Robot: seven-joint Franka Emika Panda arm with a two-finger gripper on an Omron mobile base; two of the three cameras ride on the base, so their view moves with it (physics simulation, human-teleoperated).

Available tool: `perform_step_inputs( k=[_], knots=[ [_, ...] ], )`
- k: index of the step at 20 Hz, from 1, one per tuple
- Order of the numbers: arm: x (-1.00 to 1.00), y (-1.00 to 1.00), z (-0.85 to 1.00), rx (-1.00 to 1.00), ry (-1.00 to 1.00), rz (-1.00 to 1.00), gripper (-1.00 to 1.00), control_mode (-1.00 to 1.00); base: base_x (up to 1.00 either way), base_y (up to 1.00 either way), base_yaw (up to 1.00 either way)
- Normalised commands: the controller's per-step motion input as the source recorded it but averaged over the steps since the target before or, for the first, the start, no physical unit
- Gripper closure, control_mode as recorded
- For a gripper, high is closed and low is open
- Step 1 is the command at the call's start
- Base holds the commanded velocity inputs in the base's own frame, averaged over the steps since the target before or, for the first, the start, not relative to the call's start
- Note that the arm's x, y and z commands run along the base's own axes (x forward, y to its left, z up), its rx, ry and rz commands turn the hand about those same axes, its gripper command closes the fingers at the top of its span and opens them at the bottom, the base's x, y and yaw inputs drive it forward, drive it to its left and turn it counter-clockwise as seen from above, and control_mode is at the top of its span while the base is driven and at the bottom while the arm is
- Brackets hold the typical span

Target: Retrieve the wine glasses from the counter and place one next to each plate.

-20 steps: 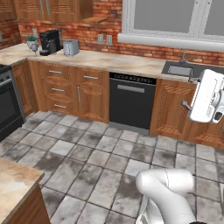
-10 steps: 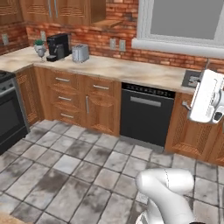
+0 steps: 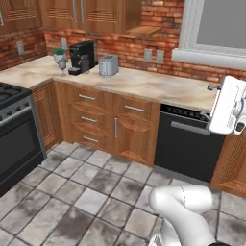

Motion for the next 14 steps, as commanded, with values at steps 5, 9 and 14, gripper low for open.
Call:
perform_step_inputs(
  k=[5, 9, 14],
  knots=[
    [0.0, 0.0, 0.0, 0.0, 0.0, 0.0, -1.0, 1.0, 1.0, 0.62, 0.06],
    [0.0, 0.0, 0.0, 0.0, 0.0, 0.0, -1.0, 1.0, 1.0, 0.37, 0.07],
    [0.0, 0.0, 0.0, 0.0, 0.0, 0.0, -1.0, 1.0, 1.0, 0.0, 0.14]
  ],
)
